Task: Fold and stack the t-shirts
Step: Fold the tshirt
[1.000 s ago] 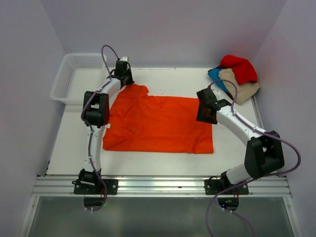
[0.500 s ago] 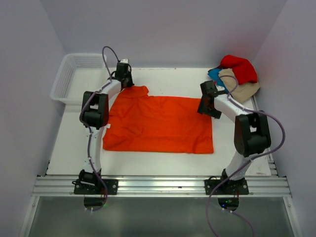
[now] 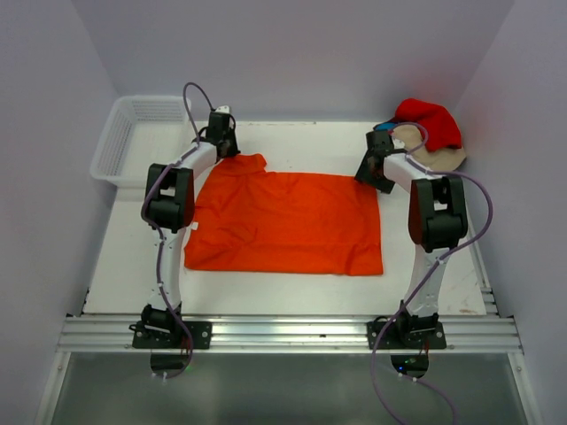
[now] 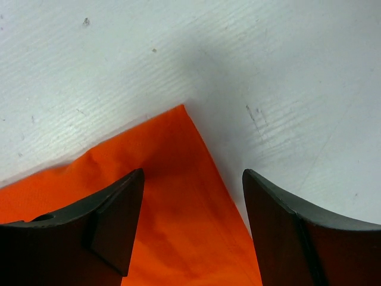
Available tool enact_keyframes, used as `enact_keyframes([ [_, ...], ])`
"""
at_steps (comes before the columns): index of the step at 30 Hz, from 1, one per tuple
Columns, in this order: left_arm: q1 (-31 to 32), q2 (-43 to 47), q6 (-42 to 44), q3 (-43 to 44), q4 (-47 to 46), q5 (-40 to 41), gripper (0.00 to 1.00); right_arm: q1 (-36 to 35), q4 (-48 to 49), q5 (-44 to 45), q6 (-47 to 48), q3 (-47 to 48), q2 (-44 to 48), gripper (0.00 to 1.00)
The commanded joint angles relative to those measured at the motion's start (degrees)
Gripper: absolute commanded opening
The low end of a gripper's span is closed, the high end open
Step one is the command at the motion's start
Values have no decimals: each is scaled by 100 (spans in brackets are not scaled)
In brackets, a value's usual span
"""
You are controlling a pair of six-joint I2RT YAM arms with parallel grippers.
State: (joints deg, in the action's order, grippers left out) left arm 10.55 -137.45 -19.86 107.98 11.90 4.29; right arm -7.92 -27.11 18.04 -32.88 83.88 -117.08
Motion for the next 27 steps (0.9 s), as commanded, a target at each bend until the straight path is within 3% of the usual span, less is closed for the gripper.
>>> enact_keyframes([
  [1, 9, 342, 131, 56, -4, -7, 0, 168, 373, -152, 63, 269, -140, 70],
  [11, 44, 201, 70, 47, 5, -131, 0, 449, 743, -441, -51, 410, -597, 66],
  [14, 70, 192, 70, 47, 23, -139, 0, 467, 787, -722, -43, 629, -799, 58],
  [16, 70, 192, 87, 47, 31, -122, 0, 476, 664, -837, -77, 744, -852, 47],
  [19, 70, 183, 105, 47, 49, -96, 0, 467, 874, -1039, -148, 464, -695, 37],
  [24, 70, 183, 87, 30, 58, -113, 0, 467, 962, -1119, -192, 130, -579, 9],
  [27, 79, 201, 79, -23, 67, -104, 0, 467, 962, -1075, -218, -11, -544, 0],
])
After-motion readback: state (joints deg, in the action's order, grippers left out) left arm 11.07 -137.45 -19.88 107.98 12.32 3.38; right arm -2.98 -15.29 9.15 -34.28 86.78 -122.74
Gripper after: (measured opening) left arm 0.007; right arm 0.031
